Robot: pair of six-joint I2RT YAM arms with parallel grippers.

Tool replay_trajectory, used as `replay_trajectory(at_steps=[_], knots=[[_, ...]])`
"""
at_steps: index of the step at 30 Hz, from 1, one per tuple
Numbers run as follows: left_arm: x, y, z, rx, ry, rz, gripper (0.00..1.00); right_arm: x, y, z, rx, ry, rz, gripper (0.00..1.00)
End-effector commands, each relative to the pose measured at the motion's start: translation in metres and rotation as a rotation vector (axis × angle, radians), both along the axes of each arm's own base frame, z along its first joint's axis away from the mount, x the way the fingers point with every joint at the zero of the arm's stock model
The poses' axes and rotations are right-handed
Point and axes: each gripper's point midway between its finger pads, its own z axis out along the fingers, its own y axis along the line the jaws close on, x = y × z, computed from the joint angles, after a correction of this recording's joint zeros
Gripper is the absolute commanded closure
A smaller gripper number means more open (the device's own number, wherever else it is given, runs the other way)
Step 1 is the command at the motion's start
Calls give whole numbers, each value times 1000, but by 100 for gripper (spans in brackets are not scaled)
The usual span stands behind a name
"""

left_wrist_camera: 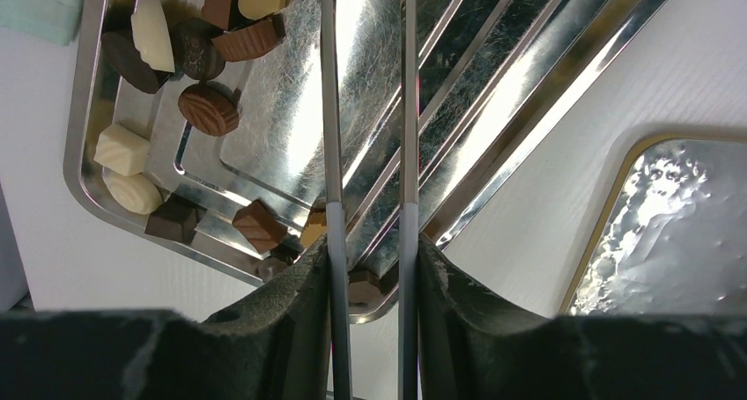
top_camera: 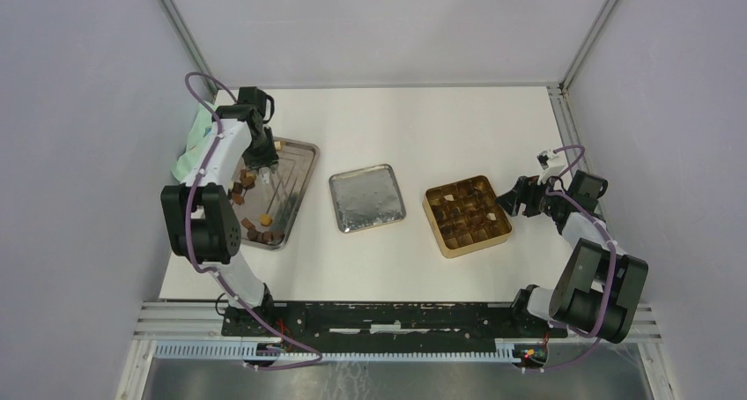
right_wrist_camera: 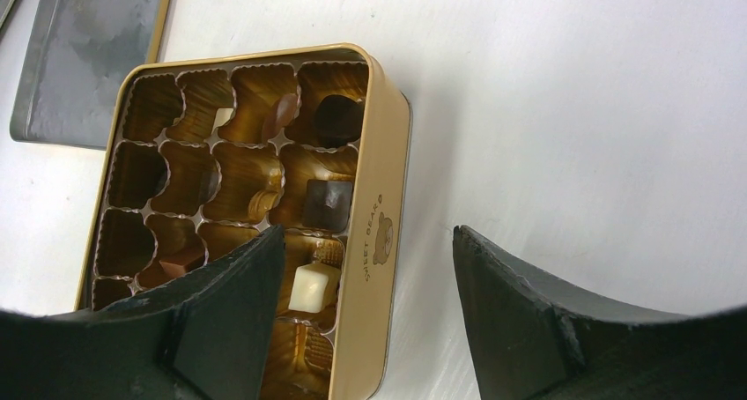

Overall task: Pack the chocolate
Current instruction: Pick up the fake chocolate from the plate.

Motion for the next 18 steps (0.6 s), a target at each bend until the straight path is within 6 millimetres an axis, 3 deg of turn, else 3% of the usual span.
replay_trajectory(at_steps=[1,8,18], knots=[[-1,4,-6,17,26,-60,59,4,-1,8,-10,-49,16,25],[4,7,0,37,12,-61,59,4,-1,7,-9,-48,16,25],[7,5,-7,27,31,-68,57,3,-1,7,-9,-48,16,25]])
